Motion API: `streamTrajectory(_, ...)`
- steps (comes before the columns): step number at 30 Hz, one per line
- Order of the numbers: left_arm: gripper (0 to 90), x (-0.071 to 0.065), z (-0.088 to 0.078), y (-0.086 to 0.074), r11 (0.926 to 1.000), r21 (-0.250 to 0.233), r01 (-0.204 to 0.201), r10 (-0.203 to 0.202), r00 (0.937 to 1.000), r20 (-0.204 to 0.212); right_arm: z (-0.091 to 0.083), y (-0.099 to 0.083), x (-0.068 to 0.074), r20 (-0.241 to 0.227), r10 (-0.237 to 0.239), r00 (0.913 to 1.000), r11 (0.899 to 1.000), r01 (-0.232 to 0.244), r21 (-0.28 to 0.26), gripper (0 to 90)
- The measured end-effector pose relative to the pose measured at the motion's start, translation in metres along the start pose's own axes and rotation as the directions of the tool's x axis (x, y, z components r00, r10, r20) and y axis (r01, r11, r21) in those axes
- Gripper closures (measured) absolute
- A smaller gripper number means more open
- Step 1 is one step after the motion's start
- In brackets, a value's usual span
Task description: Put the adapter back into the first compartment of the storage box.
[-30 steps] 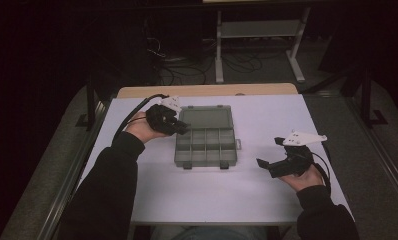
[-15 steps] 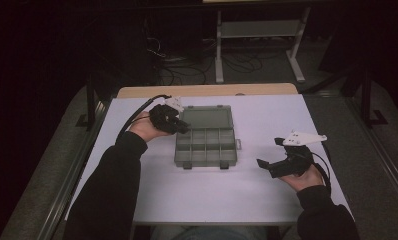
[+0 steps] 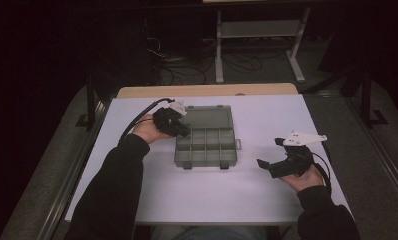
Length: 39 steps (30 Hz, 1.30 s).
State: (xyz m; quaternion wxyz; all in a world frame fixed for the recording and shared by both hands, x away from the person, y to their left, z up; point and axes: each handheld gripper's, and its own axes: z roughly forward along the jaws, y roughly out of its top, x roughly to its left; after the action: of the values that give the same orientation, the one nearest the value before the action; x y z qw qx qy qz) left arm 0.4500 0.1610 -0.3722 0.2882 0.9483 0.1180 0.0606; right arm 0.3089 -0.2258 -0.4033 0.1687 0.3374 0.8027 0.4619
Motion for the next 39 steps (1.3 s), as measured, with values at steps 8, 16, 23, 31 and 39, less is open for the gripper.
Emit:
streamTrajectory(8,76.1,0.004,0.006,-0.004,0.9999,0.01,0.01,-0.01,0.9999,0.003,0.001,0.0,0.0,0.0,0.001,1.0,1.0,-0.001,0.005,0.0)
streamTrajectory(16,76.0,0.008,0.009,-0.009,0.9994,0.006,0.033,-0.033,0.9994,0.014,0.002,-0.001,0.0,-0.003,-0.004,1.0,1.0,0.004,0.013,0.0)
streamTrajectory(23,76.0,0.01,0.017,-0.015,0.9989,0.016,0.045,-0.045,0.9987,0.024,0.002,-0.001,0.0,-0.005,-0.006,1.0,1.0,0.006,0.013,0.0)
streamTrajectory(31,68.9,0.009,0.019,-0.021,0.9978,0.011,0.065,-0.065,0.9977,0.02,0.003,-0.001,0.001,-0.009,-0.006,0.9999,1.0,0.006,0.018,0.0)
streamTrajectory(39,53.7,0.008,0.004,-0.026,0.9946,-0.05,0.091,-0.09,0.9957,0.023,0.003,-0.001,0.001,-0.009,-0.008,0.9999,1.0,0.008,0.022,0.0)
